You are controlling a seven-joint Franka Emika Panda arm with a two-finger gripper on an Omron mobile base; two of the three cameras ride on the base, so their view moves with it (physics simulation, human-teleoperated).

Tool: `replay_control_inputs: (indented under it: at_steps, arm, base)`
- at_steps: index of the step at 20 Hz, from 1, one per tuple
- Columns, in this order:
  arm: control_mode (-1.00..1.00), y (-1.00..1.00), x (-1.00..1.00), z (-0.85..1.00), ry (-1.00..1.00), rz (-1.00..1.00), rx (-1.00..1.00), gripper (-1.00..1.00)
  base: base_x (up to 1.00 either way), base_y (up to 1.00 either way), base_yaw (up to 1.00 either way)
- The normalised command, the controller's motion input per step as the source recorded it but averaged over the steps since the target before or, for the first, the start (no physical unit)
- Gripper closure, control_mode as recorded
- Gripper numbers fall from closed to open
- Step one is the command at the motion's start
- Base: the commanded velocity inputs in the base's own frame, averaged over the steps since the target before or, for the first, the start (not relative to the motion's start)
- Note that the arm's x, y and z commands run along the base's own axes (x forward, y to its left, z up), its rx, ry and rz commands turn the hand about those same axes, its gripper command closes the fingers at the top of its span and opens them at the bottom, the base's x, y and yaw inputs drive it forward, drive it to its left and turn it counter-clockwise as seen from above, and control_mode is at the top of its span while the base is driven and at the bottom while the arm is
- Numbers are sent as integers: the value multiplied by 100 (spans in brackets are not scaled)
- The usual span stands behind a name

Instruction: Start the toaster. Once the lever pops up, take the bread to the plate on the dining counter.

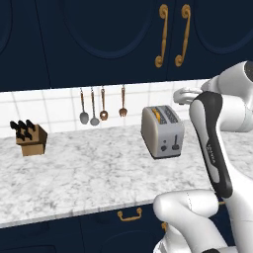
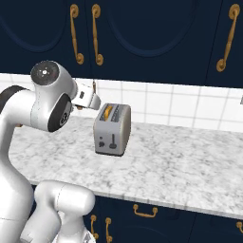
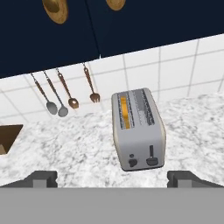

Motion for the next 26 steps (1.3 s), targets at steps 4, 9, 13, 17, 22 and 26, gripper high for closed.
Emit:
replay_control_inputs:
  at_steps: [4, 9, 13, 17, 22, 26]
  arm:
    - [-100, 0, 0, 0, 0, 0, 0, -100]
    - [-100, 0, 0, 0, 0, 0, 0, -100]
    - [-100, 0, 0, 0, 0, 0, 0, -100]
    - [-100, 0, 0, 0, 0, 0, 0, -100]
    - [-100, 0, 0, 0, 0, 0, 0, -100]
    - [-100, 0, 0, 0, 0, 0, 0, -100]
  base:
    - [0, 0, 0]
    - [0, 0, 0]
    - [0, 0, 0]
    - [0, 0, 0]
    - [0, 0, 0]
    - [0, 0, 0]
